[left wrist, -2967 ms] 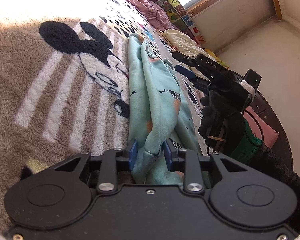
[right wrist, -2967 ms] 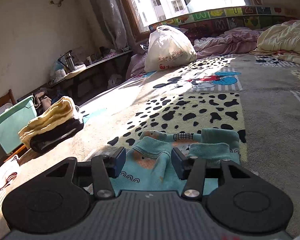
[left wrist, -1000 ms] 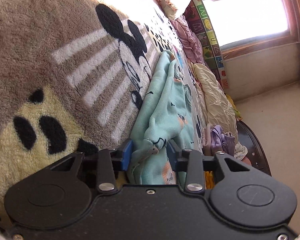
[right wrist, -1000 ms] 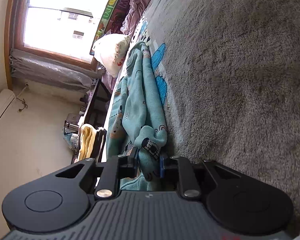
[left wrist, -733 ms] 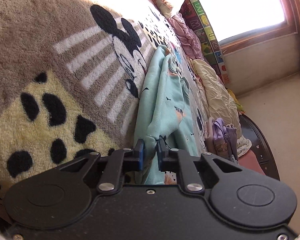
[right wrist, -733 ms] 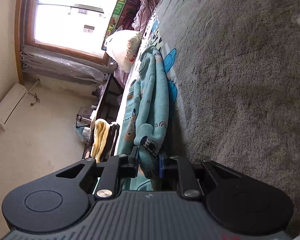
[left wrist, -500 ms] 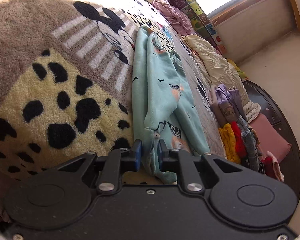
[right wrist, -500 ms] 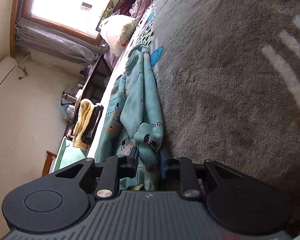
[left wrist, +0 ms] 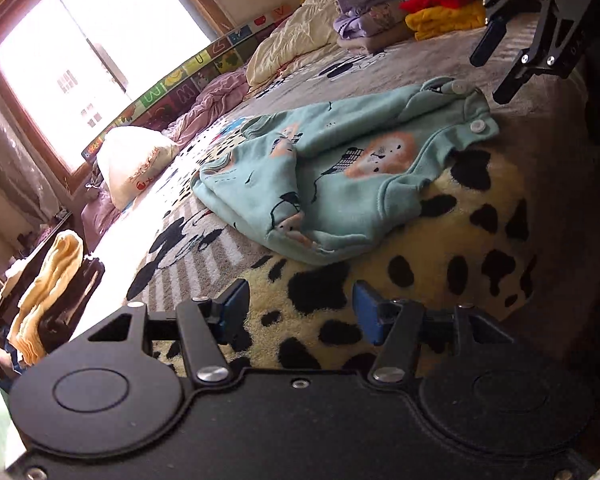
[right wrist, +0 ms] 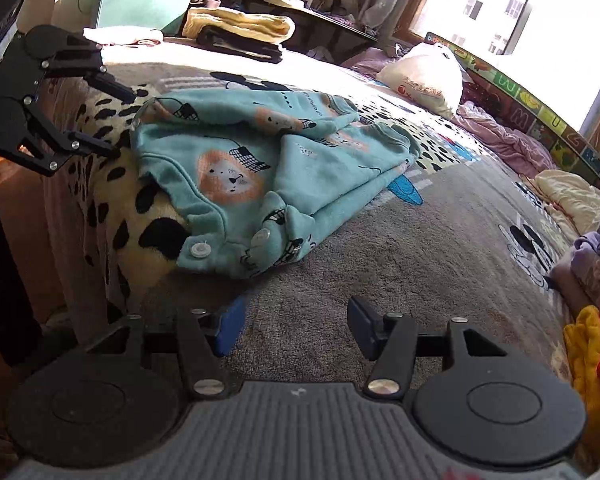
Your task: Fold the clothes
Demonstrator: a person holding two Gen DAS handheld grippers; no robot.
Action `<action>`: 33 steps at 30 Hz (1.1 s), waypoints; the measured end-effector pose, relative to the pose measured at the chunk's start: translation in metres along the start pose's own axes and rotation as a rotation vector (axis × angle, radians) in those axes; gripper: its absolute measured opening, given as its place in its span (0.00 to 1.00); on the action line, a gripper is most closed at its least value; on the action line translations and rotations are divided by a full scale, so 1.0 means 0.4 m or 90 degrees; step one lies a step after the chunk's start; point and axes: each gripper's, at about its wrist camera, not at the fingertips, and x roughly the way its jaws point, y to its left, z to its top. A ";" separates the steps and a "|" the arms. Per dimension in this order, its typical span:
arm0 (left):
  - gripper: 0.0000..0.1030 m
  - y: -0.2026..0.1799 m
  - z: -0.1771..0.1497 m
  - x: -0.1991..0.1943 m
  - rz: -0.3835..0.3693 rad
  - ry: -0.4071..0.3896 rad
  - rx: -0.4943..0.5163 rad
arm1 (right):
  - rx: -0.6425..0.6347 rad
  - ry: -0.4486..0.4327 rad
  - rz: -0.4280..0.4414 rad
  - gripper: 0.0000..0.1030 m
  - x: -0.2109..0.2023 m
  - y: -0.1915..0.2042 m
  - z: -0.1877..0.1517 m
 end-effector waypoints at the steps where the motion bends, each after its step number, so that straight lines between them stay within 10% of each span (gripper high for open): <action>1: 0.56 -0.006 0.000 0.009 0.004 -0.004 0.015 | -0.031 -0.017 -0.016 0.57 0.005 0.019 -0.003; 16: 0.54 -0.012 -0.001 0.039 0.119 -0.105 0.058 | -0.175 -0.163 -0.097 0.51 0.053 0.069 0.005; 27: 0.22 -0.062 -0.007 0.056 0.114 -0.072 0.157 | -0.152 -0.158 -0.057 0.31 0.056 0.065 -0.002; 33: 0.29 -0.070 -0.007 0.040 0.145 -0.081 0.177 | -0.167 -0.165 -0.081 0.37 0.053 0.073 -0.007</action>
